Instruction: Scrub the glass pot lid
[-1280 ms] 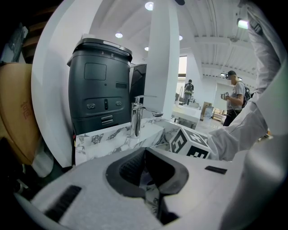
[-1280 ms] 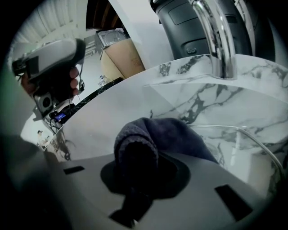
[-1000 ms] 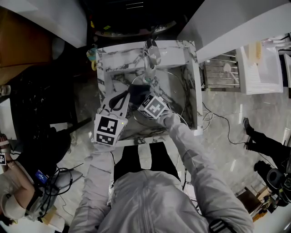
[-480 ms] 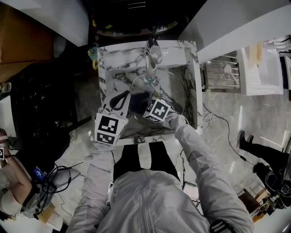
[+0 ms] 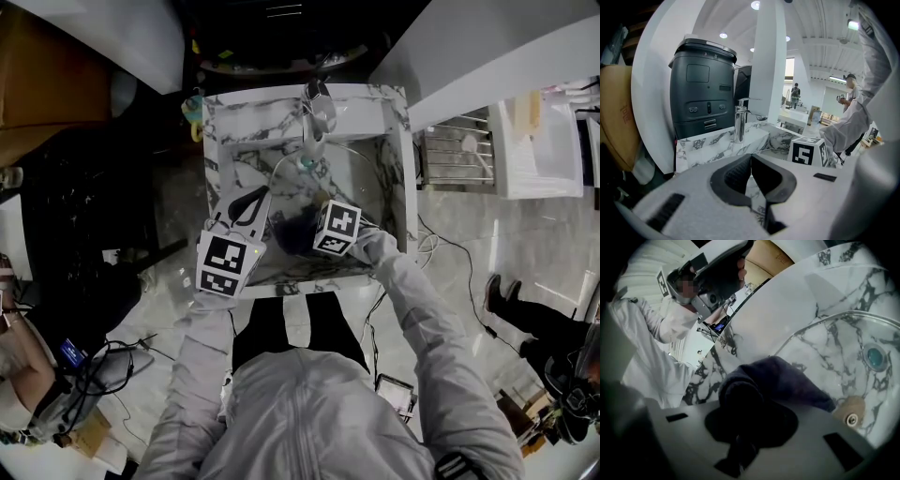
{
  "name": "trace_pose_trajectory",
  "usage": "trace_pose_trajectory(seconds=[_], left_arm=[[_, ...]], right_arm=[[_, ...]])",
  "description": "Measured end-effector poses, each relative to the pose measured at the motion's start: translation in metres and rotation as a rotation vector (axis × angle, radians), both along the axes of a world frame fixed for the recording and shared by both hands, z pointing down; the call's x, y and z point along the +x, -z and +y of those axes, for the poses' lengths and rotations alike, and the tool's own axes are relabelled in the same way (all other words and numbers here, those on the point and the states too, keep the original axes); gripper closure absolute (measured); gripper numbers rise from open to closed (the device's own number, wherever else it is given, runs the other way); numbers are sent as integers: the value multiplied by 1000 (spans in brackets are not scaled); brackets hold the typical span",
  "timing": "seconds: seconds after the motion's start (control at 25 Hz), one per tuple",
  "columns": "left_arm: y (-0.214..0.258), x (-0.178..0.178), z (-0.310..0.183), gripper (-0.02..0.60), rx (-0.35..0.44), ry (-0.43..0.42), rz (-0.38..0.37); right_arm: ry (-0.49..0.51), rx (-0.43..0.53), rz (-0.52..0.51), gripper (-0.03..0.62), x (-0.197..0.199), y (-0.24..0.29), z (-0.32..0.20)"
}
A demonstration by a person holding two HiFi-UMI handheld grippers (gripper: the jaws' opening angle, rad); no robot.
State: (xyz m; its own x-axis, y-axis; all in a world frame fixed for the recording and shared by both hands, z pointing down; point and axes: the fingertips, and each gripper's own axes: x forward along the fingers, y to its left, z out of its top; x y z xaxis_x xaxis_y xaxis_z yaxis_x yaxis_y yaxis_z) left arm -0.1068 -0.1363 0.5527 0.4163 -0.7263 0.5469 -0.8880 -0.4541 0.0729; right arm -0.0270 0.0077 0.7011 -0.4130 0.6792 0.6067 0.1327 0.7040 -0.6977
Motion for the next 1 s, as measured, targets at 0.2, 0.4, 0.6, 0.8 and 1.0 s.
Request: trace_pose_trajectory(seconds=[0.2, 0.4, 0.6, 0.8, 1.0], left_arm=[[-1, 2, -1, 555, -1, -5, 0], [-2, 4, 0, 555, -7, -9, 1], [-1, 11, 1, 555, -10, -24, 5], [1, 18, 3, 555, -8, -35, 8], [0, 19, 5, 555, -13, -36, 10]], right_arm=[[65, -43, 94, 531, 24, -6, 4], [145, -54, 179, 531, 52, -7, 8], [212, -7, 250, 533, 76, -6, 7], [273, 47, 310, 533, 92, -7, 3], [332, 94, 382, 533, 110, -8, -9]])
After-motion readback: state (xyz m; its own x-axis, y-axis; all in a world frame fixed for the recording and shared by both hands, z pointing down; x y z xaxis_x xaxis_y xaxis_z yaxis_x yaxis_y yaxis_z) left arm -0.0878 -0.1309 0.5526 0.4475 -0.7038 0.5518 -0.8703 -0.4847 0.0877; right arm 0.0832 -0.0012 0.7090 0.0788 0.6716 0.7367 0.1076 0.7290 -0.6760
